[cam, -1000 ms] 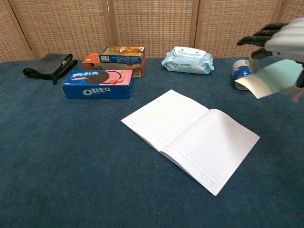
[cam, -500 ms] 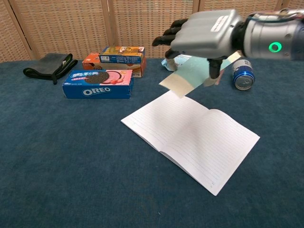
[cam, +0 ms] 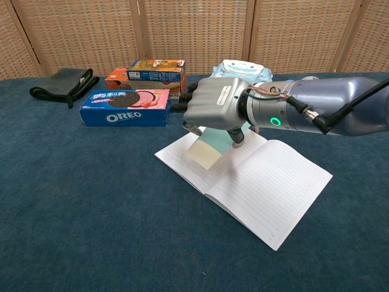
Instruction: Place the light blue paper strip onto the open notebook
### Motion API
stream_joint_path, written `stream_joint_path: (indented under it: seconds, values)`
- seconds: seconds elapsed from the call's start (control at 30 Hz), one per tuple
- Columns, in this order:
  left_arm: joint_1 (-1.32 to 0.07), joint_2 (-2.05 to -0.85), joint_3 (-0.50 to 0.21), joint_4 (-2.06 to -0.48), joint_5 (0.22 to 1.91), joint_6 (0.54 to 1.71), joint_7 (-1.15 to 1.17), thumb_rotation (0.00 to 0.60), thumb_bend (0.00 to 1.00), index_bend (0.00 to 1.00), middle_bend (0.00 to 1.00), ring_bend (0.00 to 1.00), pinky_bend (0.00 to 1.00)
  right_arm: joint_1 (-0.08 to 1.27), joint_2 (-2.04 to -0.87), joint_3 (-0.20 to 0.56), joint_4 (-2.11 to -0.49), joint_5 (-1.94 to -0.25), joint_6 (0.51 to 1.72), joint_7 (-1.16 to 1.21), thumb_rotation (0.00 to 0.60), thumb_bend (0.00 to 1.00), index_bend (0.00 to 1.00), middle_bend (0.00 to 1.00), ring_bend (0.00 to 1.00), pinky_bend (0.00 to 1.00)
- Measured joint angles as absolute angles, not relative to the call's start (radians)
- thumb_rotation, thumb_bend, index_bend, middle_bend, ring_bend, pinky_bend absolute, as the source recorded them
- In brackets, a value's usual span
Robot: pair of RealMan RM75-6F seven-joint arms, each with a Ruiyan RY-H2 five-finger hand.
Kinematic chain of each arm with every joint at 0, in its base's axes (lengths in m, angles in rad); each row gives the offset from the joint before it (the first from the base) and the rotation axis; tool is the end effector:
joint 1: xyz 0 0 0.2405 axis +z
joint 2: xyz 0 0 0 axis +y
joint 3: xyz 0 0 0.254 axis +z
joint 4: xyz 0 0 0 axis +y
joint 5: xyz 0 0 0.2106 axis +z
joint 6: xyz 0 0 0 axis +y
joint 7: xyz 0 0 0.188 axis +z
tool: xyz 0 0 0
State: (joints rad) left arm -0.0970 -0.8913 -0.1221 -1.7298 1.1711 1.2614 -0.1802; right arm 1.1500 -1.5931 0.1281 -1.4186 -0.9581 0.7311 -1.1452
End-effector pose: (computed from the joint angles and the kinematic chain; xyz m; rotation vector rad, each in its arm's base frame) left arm -0.3564 0.2329 0.2196 -1.1083 -1.1811 -0.7780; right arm -0.0196 -0.3980 -0.0876 2.2709 0.1286 0.4767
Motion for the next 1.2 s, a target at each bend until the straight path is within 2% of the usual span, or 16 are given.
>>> stream_joint_path:
  seconds: [0.2,0.73,0.83,0.9,1.2]
  values:
    - [-0.106,-0.890,-0.124,-1.729,1.164,1.246,-0.175,0.600,0.00,0.00,0.00,0.00,0.00,1.157,-1.634,0.083,-1.375,-0.938,0.737,-1.120,0.600,0.26,0.58,0.00,0.00,0.08]
    - [-0.117,-0.890,-0.123,-1.733,1.151,1.230,-0.161,0.600,0.00,0.00,0.00,0.00,0.00,1.180,-1.673,0.052,-1.356,-0.913,0.781,-1.087,0.600,0.26,0.58,0.00,0.00,0.10]
    - [-0.117,-0.888,-0.123,-1.732,1.151,1.229,-0.166,0.600,0.00,0.00,0.00,0.00,0.00,1.185,-1.682,0.056,-1.352,-0.884,0.788,-1.090,0.600,0.26,0.50,0.00,0.00,0.10]
    - [-0.117,-0.888,-0.123,-1.730,1.150,1.229,-0.171,0.600,0.00,0.00,0.00,0.00,0.00,1.190,-1.686,0.058,-1.353,-0.853,0.796,-1.103,0.600,0.26,0.40,0.00,0.00,0.10]
    - [-0.116,-0.884,-0.123,-1.720,1.159,1.224,-0.196,0.600,0.00,0.00,0.00,0.00,0.00,1.220,-1.675,0.046,-1.413,-0.731,0.832,-1.176,0.600,0.26,0.17,0.00,0.00,0.10]
